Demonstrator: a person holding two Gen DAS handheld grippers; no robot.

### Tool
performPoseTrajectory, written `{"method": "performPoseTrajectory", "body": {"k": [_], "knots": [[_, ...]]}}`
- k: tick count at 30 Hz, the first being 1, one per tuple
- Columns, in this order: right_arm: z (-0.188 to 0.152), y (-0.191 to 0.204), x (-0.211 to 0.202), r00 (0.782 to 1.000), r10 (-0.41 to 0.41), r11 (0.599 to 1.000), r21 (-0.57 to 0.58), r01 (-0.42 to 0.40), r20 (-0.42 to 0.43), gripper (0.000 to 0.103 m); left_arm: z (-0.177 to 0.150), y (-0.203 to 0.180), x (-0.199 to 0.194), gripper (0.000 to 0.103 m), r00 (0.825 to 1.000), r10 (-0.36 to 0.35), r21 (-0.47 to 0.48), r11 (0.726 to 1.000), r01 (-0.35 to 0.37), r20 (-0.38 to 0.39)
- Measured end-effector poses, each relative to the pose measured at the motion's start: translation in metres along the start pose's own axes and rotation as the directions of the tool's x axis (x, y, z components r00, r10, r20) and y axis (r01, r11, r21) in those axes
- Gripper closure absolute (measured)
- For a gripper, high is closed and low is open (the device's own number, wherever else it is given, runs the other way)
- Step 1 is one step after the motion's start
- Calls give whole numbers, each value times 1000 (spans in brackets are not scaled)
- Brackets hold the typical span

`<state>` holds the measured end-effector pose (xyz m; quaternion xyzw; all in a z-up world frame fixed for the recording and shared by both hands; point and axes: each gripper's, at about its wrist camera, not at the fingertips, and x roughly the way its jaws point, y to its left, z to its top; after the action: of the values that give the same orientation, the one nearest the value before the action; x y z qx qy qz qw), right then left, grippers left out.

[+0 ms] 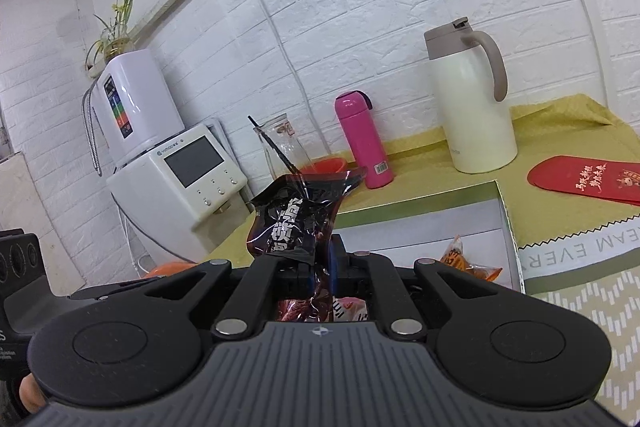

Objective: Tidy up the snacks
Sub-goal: 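Carry the brown foil bag over the green box and open both tools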

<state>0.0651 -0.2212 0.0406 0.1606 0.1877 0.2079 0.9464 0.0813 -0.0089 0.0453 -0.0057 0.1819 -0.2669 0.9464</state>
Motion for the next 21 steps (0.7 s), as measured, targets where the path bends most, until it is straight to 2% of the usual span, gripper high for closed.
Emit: {"method": "performPoseTrajectory", "body": {"k": [4,9,21], "knots": [[5,-11,21,1000,-24,1000,11,25,-14,89,4,9,26,81,1000,20,-15,1000,-21,-15],[4,-32,43,998,-34,996,78,38,-46,89,0,21,54,80,999,23,-50,998,-25,-47],[-5,-52,71,994,-51,988,137,64,-97,90,-12,31,82,75,995,45,-62,997,-50,-84]]}}
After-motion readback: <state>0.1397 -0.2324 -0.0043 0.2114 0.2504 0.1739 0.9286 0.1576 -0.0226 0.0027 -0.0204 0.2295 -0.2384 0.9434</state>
